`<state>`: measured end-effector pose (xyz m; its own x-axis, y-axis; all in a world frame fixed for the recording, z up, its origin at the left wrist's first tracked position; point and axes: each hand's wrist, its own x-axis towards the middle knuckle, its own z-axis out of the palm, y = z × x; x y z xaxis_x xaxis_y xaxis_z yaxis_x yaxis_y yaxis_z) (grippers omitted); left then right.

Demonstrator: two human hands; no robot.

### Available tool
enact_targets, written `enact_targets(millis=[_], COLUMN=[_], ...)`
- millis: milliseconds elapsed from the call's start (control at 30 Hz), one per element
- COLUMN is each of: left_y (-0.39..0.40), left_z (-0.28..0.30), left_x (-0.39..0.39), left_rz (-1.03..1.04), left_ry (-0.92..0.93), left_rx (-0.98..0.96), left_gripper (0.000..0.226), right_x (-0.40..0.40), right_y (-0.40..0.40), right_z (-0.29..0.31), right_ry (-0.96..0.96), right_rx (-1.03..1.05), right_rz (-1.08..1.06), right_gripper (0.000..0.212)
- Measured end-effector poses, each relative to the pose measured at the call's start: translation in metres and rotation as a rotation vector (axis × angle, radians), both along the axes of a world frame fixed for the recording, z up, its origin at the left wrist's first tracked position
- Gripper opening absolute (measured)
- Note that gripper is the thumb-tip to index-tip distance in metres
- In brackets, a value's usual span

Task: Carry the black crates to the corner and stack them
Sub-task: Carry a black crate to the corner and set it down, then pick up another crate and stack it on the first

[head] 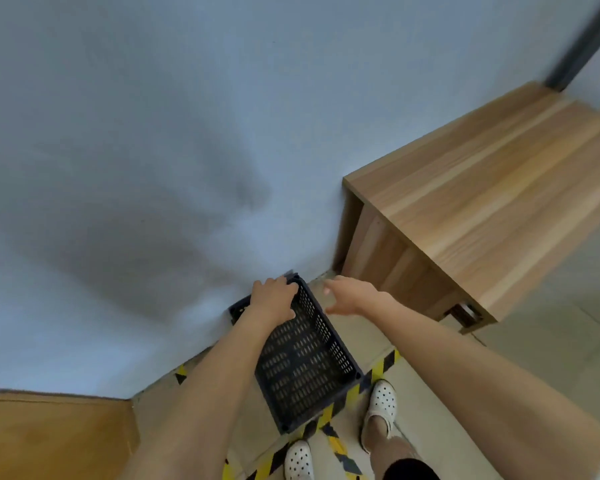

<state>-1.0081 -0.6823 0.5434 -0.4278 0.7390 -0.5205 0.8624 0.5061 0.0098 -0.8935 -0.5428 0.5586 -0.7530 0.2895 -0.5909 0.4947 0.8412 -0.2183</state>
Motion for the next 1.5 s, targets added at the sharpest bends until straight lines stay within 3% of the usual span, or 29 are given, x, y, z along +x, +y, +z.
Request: enact_targets(millis=[167,333,700,1067,1500], left_y=[0.003,0.046,0.136,0.074,0.023], left_z=[0.012,0.023,0.029,0.02,0.021], left_x=[0.022,0.073,0.318,0.613,0.839], left_rz=[-0.214,-0.435,-0.985,-1.281,-1.693], left_ry=[0.038,0.072,0.051,-0.041,0.044], left_rx=[-0.043,0.023,0.028,-0.013,0.001], left_gripper=[0.051,0.04,0.046,0.049,0.048], right_x=[0.046,0.132,0.398,0.677,0.865], right_y=[-0.011,0.003,-0.025,-0.126,-0.261], right_z=[0.012,0.017,0.023,0.008,0.003], right_ry=[0.055,-0.025,-0.073,-0.162,-0.103], right_rx=[0.017,0.049,-0.024,-0.094,-0.097], right_rz=[-0.149,-0.342,-0.924,-1.258,-1.659], right_gripper=[0.05,0.049,0.047,0.047,0.04])
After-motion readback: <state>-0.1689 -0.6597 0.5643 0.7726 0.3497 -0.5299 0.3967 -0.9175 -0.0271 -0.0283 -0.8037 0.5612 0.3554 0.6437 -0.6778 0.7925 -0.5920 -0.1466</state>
